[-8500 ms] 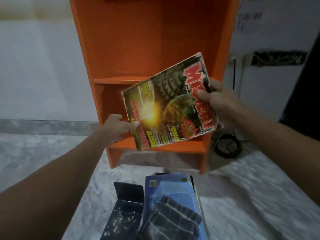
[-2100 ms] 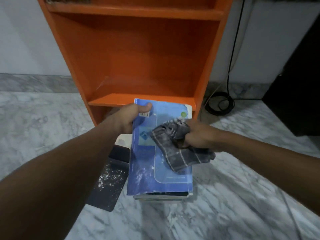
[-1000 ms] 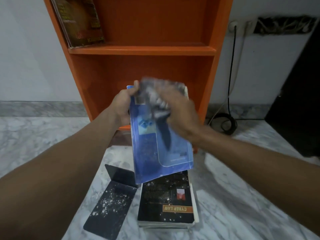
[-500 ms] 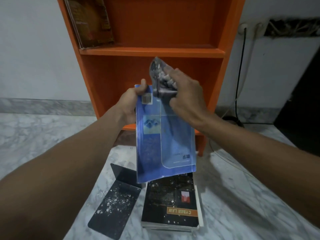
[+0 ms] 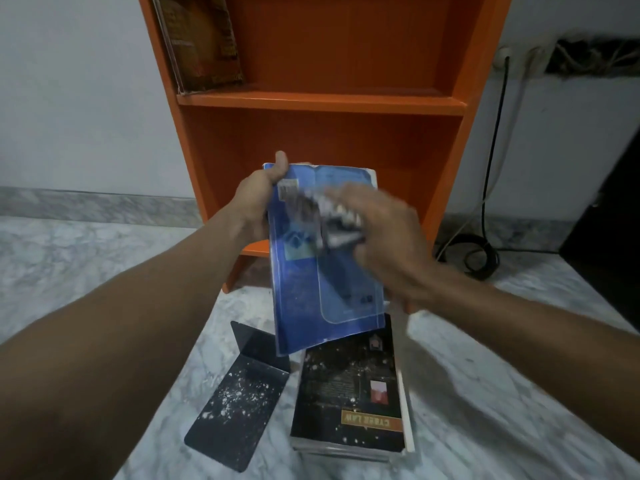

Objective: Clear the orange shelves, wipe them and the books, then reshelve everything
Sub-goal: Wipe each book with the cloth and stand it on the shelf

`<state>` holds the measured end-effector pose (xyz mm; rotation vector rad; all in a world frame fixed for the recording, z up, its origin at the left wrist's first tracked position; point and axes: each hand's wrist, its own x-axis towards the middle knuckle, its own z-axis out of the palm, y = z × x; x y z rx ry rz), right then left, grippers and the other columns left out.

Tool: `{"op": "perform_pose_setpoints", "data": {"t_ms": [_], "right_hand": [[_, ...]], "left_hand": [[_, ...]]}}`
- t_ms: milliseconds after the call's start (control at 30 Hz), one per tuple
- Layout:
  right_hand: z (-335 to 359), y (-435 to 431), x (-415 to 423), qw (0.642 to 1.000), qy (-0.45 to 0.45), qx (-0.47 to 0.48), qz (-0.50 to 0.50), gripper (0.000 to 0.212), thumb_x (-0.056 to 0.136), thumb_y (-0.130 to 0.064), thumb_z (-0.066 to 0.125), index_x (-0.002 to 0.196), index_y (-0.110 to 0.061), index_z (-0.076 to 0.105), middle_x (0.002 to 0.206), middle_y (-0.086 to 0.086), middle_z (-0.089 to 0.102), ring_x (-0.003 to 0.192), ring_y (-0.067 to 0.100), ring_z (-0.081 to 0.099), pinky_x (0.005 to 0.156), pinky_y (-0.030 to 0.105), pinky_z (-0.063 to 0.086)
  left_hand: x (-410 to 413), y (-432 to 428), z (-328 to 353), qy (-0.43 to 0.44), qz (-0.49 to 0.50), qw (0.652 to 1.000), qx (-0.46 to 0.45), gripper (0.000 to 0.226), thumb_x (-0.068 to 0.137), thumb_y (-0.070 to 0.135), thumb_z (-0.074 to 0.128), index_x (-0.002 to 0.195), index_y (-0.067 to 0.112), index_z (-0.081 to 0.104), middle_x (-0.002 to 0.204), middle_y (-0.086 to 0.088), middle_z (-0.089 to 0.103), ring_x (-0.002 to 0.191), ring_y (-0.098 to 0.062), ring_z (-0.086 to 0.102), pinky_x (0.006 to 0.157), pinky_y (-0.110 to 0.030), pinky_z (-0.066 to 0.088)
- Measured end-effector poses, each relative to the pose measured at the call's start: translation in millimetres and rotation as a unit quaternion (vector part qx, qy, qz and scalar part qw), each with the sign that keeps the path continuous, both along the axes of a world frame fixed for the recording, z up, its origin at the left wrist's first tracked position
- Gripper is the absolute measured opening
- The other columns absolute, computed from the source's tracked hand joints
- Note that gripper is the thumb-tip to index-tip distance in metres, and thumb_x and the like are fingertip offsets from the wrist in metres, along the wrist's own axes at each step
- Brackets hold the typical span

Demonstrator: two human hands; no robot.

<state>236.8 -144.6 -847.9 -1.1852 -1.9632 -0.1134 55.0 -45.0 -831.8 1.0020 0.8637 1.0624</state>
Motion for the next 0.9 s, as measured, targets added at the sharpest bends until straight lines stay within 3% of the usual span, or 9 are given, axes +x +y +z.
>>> {"op": "perform_pose_setpoints", "data": {"t_ms": [100, 167, 300, 433, 600, 700, 767, 833, 900], "right_hand": [[0.0, 14.9, -20.8, 0.999, -0.034, -0.016, -0.033, 0.074, 0.076, 0.006, 0.064, 0.143, -0.023, 0.046, 0.152, 0.012, 0.038, 0.138, 0.034, 0.035, 0.101, 0.052, 0.044], [-41.3, -4.7, -26.0, 0.986, -0.165, 0.015, 0.009, 0.073, 0.076, -0.004, 0.070, 0.141, -0.027, 0.047, 0.153, 0.013, 0.035, 0.135, 0.039, 0.036, 0.080, 0.057, 0.054], [-131.6, -65.0, 1.2, 0.895, -0.408, -0.029, 0.178, 0.034, 0.079, -0.027, 0.065, 0.113, -0.027, 0.061, 0.132, 0.006, 0.053, 0.106, 0.030, 0.061, 0.050, 0.036, 0.057], [-91.5, -55.1, 16.8, 0.940, -0.279, -0.072, 0.181, 0.038, 0.080, -0.017, 0.066, 0.117, -0.028, 0.065, 0.120, 0.001, 0.063, 0.102, 0.027, 0.064, 0.075, 0.036, 0.055], [21.5, 24.0, 16.9, 0.996, 0.001, 0.059, -0.064, 0.078, 0.072, 0.005, 0.071, 0.140, -0.026, 0.050, 0.149, 0.016, 0.041, 0.133, 0.036, 0.042, 0.106, 0.048, 0.040], [-3.5, 28.4, 19.4, 0.992, -0.093, -0.012, -0.082, 0.092, 0.074, 0.008, 0.061, 0.148, -0.037, 0.031, 0.161, 0.013, 0.011, 0.145, 0.038, 0.014, 0.113, 0.057, 0.026], [-56.4, -0.8, 24.4, 0.984, -0.171, -0.051, -0.011, 0.077, 0.086, -0.011, 0.061, 0.148, -0.041, 0.026, 0.162, 0.010, 0.003, 0.148, 0.038, 0.002, 0.116, 0.059, 0.019], [-111.8, -37.2, 42.8, 0.955, -0.271, -0.095, 0.075, 0.053, 0.093, -0.047, 0.048, 0.145, -0.037, 0.038, 0.160, 0.011, 0.019, 0.145, 0.039, 0.020, 0.111, 0.054, 0.030], [-129.2, -62.4, 59.0, 0.916, -0.361, -0.123, 0.122, 0.045, 0.092, -0.045, 0.057, 0.134, -0.034, 0.048, 0.142, 0.013, 0.051, 0.122, 0.034, 0.057, 0.083, 0.043, 0.056]], "left_hand": [[10.6, -4.3, 6.8, -0.001, -0.015, 1.000, 0.002, 0.068, 0.089, 0.059, 0.056, 0.132, 0.006, 0.059, 0.131, -0.020, 0.061, 0.116, -0.036, 0.063, 0.097, -0.051, 0.052], [13.3, -2.8, 10.0, 0.002, 0.005, 1.000, 0.020, 0.056, 0.096, 0.055, 0.048, 0.119, 0.009, 0.068, 0.123, -0.018, 0.067, 0.110, -0.034, 0.066, 0.088, -0.047, 0.057], [-0.4, -0.5, 4.2, -0.002, 0.035, 0.999, 0.024, 0.050, 0.099, 0.052, 0.042, 0.112, 0.012, 0.069, 0.119, -0.013, 0.070, 0.109, -0.032, 0.067, 0.089, -0.045, 0.056], [-11.9, 1.7, -1.0, 0.002, 0.064, 0.998, -0.002, 0.056, 0.096, 0.052, 0.052, 0.128, 0.008, 0.062, 0.118, -0.012, 0.071, 0.103, -0.030, 0.071, 0.078, -0.043, 0.060], [1.0, -1.3, 1.6, 0.011, 0.029, 1.000, 0.003, 0.054, 0.095, 0.054, 0.052, 0.115, 0.006, 0.067, 0.110, -0.015, 0.072, 0.094, -0.031, 0.072, 0.075, -0.042, 0.061], [9.4, -2.4, 7.7, -0.006, 0.012, 1.000, 0.012, 0.060, 0.094, 0.054, 0.053, 0.127, 0.005, 0.063, 0.125, -0.019, 0.066, 0.111, -0.036, 0.066, 0.087, -0.049, 0.057], [8.3, -2.5, 12.4, -0.016, 0.012, 1.000, 0.020, 0.059, 0.096, 0.054, 0.049, 0.128, 0.007, 0.062, 0.126, -0.017, 0.065, 0.113, -0.035, 0.065, 0.087, -0.048, 0.057], [0.9, -2.0, 11.8, -0.014, 0.027, 0.999, 0.030, 0.055, 0.098, 0.053, 0.046, 0.124, 0.009, 0.065, 0.122, -0.015, 0.068, 0.111, -0.033, 0.067, 0.087, -0.046, 0.058], [-7.0, -0.8, 8.3, -0.006, 0.044, 0.999, 0.026, 0.052, 0.098, 0.052, 0.047, 0.122, 0.010, 0.066, 0.118, -0.013, 0.071, 0.106, -0.032, 0.069, 0.085, -0.045, 0.058]]}}
